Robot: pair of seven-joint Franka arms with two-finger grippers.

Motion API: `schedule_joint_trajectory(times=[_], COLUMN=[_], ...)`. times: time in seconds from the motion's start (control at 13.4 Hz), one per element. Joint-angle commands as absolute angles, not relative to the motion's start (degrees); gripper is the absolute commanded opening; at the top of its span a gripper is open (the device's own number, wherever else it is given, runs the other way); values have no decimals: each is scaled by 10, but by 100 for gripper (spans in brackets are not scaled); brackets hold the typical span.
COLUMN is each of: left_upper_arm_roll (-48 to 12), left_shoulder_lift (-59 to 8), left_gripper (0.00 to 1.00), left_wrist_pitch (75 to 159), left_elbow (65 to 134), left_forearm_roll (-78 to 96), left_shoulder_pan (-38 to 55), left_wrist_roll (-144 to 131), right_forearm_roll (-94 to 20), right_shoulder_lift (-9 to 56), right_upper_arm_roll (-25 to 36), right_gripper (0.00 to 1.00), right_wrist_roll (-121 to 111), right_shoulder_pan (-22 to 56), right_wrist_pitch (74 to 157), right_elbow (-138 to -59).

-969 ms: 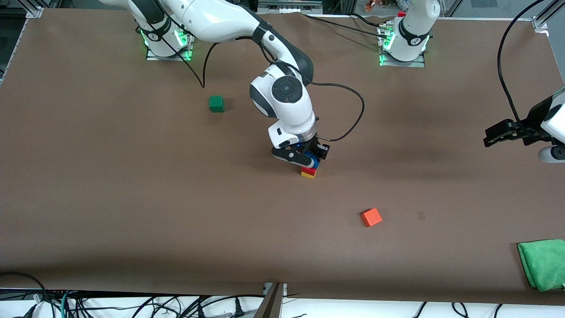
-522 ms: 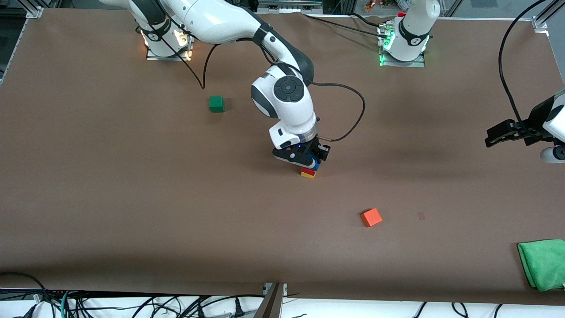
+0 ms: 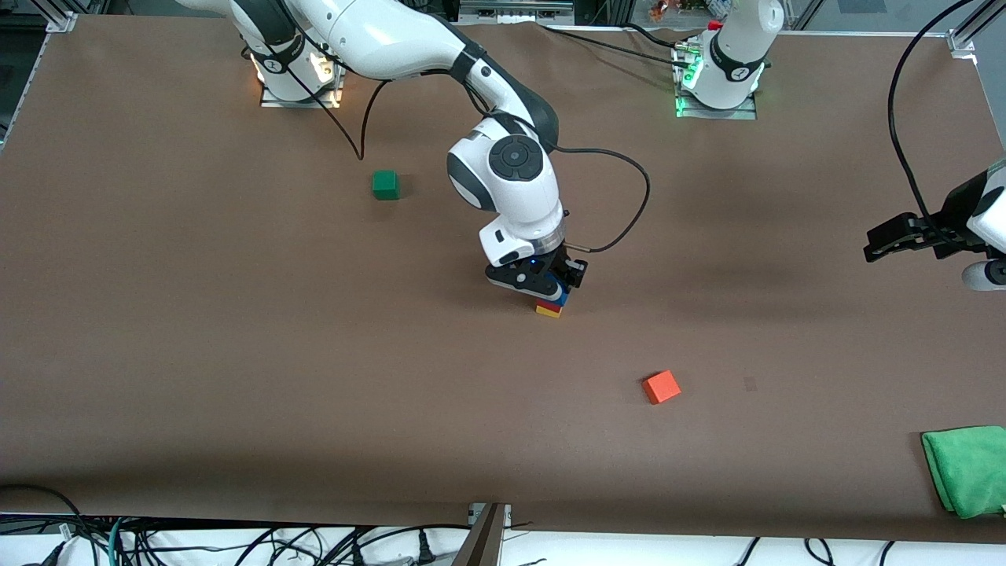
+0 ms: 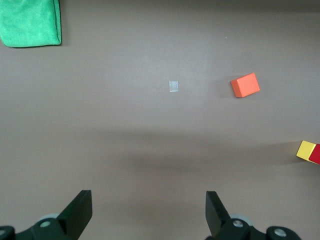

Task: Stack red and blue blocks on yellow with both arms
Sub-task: 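Lower the blue cube onto the red cube with the right gripper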

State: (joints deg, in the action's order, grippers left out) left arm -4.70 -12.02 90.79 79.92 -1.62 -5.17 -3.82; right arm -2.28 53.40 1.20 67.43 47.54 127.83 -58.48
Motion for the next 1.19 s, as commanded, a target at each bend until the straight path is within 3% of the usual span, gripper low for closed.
schedule_joint_trajectory(times=[0.0,0.15,0.3,0.75,1.12], left_upper_arm_roll=[-43,-43,-43,-42,-42], left_shoulder_lift=[-118,-117,-118,-118,-118], left_gripper=[100,100,100,100,100], left_wrist_pitch=[903,904,904,903,903], left_elbow=[801,801,801,801,801], left_forearm_roll=[-9,-10,-11,-11,-13], left_shoulder_pan=[-51,-51,-51,-50,-47], left_wrist_roll=[-25,-25,-25,-27,-27], right_forearm_roll=[-13,-13,-14,-23,-44], right_shoulder_lift=[548,548,541,448,340], right_upper_arm_roll=[18,17,17,18,18], right_gripper=[68,75,99,100,100], right_wrist_roll=[680,679,678,612,383], right_shoulder_pan=[481,481,481,429,301], right_wrist_pitch=[1280,1279,1270,1124,949], right_elbow=[-561,-561,-561,-563,-620])
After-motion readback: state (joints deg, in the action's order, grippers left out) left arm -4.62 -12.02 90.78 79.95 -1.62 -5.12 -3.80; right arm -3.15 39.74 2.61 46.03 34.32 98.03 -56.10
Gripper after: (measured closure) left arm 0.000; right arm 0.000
